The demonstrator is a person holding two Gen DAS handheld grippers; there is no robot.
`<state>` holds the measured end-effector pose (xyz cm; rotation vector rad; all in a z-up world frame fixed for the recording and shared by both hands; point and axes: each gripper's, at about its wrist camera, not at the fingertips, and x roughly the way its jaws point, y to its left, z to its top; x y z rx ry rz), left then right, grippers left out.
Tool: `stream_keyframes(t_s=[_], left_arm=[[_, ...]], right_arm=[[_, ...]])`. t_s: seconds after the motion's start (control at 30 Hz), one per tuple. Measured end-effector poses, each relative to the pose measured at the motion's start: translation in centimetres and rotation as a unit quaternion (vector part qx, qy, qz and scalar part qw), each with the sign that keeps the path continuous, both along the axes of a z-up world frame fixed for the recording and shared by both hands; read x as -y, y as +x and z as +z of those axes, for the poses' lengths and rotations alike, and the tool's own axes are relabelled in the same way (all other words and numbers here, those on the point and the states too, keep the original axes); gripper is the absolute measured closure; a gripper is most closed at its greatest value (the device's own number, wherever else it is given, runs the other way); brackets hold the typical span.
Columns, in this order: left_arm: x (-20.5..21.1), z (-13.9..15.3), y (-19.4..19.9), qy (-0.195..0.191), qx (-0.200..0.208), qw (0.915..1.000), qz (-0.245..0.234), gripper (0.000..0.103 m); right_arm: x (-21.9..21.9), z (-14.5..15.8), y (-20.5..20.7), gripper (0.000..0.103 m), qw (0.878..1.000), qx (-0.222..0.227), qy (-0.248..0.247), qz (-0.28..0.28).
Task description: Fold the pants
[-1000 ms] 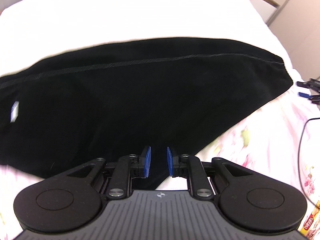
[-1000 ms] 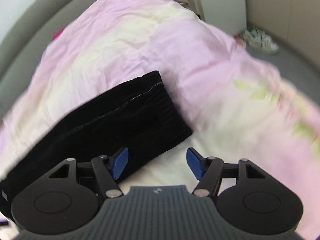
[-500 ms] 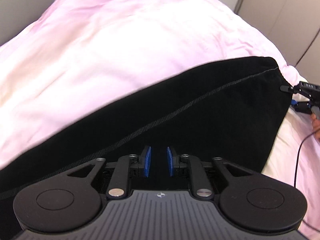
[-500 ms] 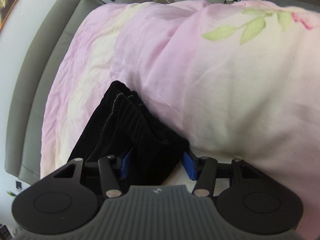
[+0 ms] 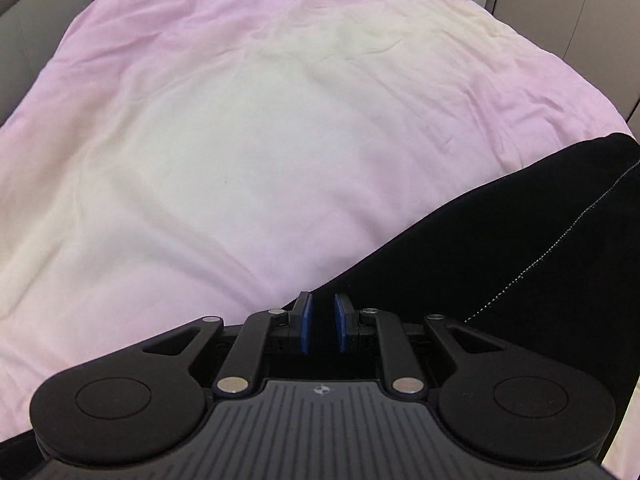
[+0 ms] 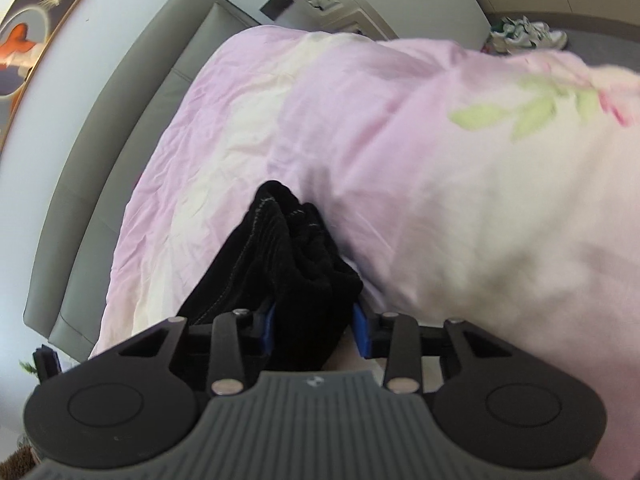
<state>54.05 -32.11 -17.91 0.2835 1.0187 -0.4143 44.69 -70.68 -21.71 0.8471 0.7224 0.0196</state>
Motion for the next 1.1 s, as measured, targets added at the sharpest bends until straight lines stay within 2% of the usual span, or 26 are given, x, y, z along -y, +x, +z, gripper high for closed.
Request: stream_keyframes(t_s=[0.1,0.23,0.33,0.4,0.47,0.53,0.63,0.7,0.8,0.93,1.1], left_arm=[[-0.7,1.8,-1.9,-0.011,0.001,0.9997,-0.022,0.084],[-0.1,3.7,-6.0,-0.026,-0.024,0.9934,-0.109,0.084],[0.6,3.8,-10.0,-0.024,-0.043,0.9847,-0.167,0.084],[1.2,2.8,-11.9,-0.008,-0.049,0.9818,-0.184,0.084],[1.9,1.2,-12.3,0.013,-0.053,0.9832,-0.174,0.084],[2.2,0.2,-12.0,0.008,-0.061,0.9868,-0.15,0.085],[0.8,1.8,-12.0,-0.028,-0.061,0.9911,-0.115,0.085],[-0.8,3.6,-12.8,-0.035,-0.047,0.9921,-0.111,0.085],[-4.9,6.4,-14.5,-0.04,-0.032,0.9939,-0.097,0.085],[-11.0,8.5,-16.4,-0.045,-0.03,0.997,-0.055,0.085],[-18.4,9.0,-18.9,-0.073,-0.027,0.997,0.0,0.085]], right_arm=[[-0.4,2.0,-0.1,0.071,1.0,0.009,-0.01,0.004],[-1.3,5.3,-0.1,0.072,0.999,0.026,-0.023,0.018],[-2.4,8.0,-0.3,0.073,0.998,0.039,-0.04,0.031],[-3.3,9.7,-0.5,0.073,0.997,0.045,-0.053,0.04],[-4.4,11.3,-0.5,0.074,0.995,0.048,-0.069,0.048],[-5.5,12.9,-0.6,0.074,0.994,0.054,-0.077,0.055],[-7.8,15.6,-0.6,0.074,0.991,0.058,-0.096,0.069],[-9.7,17.6,-0.5,0.075,0.988,0.062,-0.111,0.085],[-13.4,20.5,-0.6,0.075,0.982,0.078,-0.126,0.115],[-20.1,23.5,-0.5,0.075,0.972,0.09,-0.149,0.161],[-30.1,24.2,-0.2,0.075,0.953,0.088,-0.188,0.219]])
